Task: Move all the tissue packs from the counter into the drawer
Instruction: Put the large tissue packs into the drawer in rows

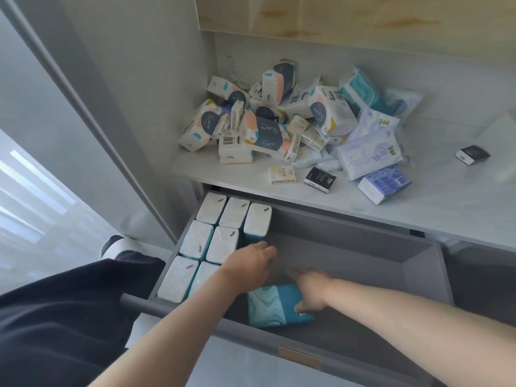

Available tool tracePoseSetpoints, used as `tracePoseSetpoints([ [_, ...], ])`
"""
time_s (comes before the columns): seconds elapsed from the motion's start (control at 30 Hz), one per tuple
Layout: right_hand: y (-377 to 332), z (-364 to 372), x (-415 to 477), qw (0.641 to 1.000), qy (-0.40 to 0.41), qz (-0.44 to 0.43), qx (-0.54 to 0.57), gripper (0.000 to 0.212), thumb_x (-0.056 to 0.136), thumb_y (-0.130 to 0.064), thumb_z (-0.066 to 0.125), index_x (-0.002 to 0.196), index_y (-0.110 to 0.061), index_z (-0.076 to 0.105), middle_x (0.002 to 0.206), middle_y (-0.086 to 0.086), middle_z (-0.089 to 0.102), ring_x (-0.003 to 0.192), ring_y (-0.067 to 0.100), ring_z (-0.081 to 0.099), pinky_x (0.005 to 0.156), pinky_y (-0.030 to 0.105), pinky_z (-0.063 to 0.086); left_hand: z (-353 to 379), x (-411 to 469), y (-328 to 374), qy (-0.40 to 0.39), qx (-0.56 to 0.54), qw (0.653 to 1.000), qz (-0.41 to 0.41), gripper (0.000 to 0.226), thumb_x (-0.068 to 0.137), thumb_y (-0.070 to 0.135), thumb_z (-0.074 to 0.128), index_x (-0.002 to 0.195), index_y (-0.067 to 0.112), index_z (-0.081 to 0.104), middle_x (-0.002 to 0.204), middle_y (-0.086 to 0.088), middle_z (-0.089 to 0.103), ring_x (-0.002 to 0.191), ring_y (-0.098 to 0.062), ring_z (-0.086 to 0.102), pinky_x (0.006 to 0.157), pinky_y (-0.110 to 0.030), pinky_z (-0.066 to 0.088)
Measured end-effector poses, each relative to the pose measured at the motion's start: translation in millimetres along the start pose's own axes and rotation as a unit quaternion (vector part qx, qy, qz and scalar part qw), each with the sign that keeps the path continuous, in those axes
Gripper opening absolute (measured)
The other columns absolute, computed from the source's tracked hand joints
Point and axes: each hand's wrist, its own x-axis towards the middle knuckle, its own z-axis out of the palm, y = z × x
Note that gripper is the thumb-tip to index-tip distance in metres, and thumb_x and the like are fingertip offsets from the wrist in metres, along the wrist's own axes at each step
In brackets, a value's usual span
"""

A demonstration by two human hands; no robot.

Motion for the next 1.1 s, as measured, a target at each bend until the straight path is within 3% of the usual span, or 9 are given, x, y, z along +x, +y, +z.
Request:
tracePoseSetpoints([
  [0.1,-2,8,-5,1.000,-0.008,0.015,-0.009,0.107,0.076,-0.053,0.079,0.155,-0.011,0.020,0.151,0.016,0.039,0.138,0.035,0.040,0.112,0.043,0.037,20,-6,3,-0.139,0.012,0.989,-0.044,0.032,0.090,0.021,0.053,0.121,0.013,0.054,0.123,-0.009,0.052,0.114,-0.029,0.055,0.091,-0.038,0.047],
  [0.23,-10,4,-13,0.997,-0.037,0.014,-0.068,0.096,0.068,-0.062,0.081,0.139,-0.006,0.049,0.139,0.016,0.042,0.130,0.035,0.041,0.108,0.043,0.040,35,-8,8,-0.243,0.014,0.967,-0.073,0.064,0.089,0.030,0.061,0.147,0.018,0.037,0.146,-0.007,0.042,0.134,-0.027,0.042,0.108,-0.041,0.040],
  [0.37,-12,1,-18,0.998,-0.043,0.011,-0.040,0.103,0.064,-0.058,0.085,0.142,-0.012,0.036,0.139,0.013,0.043,0.126,0.034,0.048,0.102,0.043,0.046,34,-6,10,-0.244,0.032,0.968,-0.049,0.078,0.085,0.040,0.066,0.152,0.029,0.027,0.149,-0.002,0.044,0.136,-0.026,0.040,0.109,-0.042,0.039],
  [0.47,-10,-19,-26,0.999,-0.002,-0.018,0.028,0.086,0.065,-0.045,0.087,0.128,-0.021,0.033,0.121,0.004,0.056,0.099,0.026,0.060,0.074,0.037,0.051,29,-3,9,-0.220,-0.019,0.974,-0.060,0.081,0.080,0.043,0.066,0.150,0.038,0.025,0.142,-0.002,0.050,0.133,-0.025,0.040,0.105,-0.043,0.042],
  [0.57,-7,-37,-32,0.990,0.069,-0.054,0.108,0.070,0.065,-0.030,0.086,0.112,-0.025,0.035,0.103,-0.001,0.051,0.075,0.017,0.052,0.055,0.032,0.041,18,0,11,-0.181,-0.067,0.978,-0.078,0.073,0.075,0.042,0.066,0.142,0.032,0.038,0.132,-0.002,0.052,0.122,-0.021,0.044,0.102,-0.039,0.043],
  [0.7,-2,-51,-37,0.966,0.105,-0.063,0.225,0.088,0.065,-0.035,0.086,0.136,-0.026,0.034,0.121,-0.004,0.044,0.104,0.018,0.050,0.072,0.031,0.049,-3,-2,8,-0.115,-0.096,0.983,-0.103,0.063,0.067,0.037,0.077,0.124,0.023,0.054,0.107,0.006,0.049,0.091,-0.015,0.055,0.079,-0.027,0.048],
  [0.9,-5,-67,-46,0.959,-0.009,0.046,0.281,0.107,0.055,-0.081,0.065,0.141,-0.027,0.030,0.127,-0.003,0.052,0.102,0.024,0.065,0.070,0.034,0.056,-16,-14,5,-0.064,-0.125,0.984,-0.107,0.050,0.070,0.033,0.080,0.104,0.025,0.045,0.096,0.011,0.050,0.079,-0.008,0.052,0.063,-0.018,0.039],
  [1.0,-14,-68,-44,0.949,0.029,0.022,0.314,0.100,0.061,-0.078,0.067,0.139,-0.026,0.032,0.120,-0.002,0.053,0.096,0.022,0.065,0.066,0.033,0.053,-24,-20,3,-0.078,-0.147,0.980,-0.113,0.052,0.070,0.033,0.083,0.102,0.025,0.043,0.090,0.015,0.053,0.074,-0.005,0.052,0.061,-0.018,0.040],
  [1.1,-24,-67,-40,0.941,0.043,-0.009,0.337,0.101,0.068,-0.064,0.075,0.147,-0.027,0.024,0.127,-0.002,0.049,0.110,0.019,0.053,0.083,0.034,0.051,-34,-25,-4,-0.129,-0.154,0.972,-0.118,0.061,0.066,0.034,0.087,0.106,0.026,0.042,0.091,0.013,0.053,0.075,-0.006,0.051,0.063,-0.019,0.042],
])
